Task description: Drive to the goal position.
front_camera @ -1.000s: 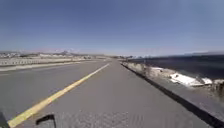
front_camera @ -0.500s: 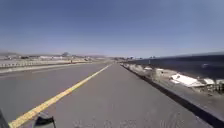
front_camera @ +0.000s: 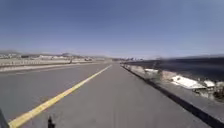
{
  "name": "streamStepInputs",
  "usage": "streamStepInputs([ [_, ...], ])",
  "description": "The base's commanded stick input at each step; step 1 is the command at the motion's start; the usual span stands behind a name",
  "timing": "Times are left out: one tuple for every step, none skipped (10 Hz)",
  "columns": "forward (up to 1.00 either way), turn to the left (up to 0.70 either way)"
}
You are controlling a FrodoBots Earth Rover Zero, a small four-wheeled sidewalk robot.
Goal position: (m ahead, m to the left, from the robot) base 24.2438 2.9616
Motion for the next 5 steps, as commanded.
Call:
streamStepInputs([
  [0.85, 0.0],
  [0.85, 0.0],
  [0.85, 0.0],
  [0.85, 0.0],
  [0.85, 0.0],
])
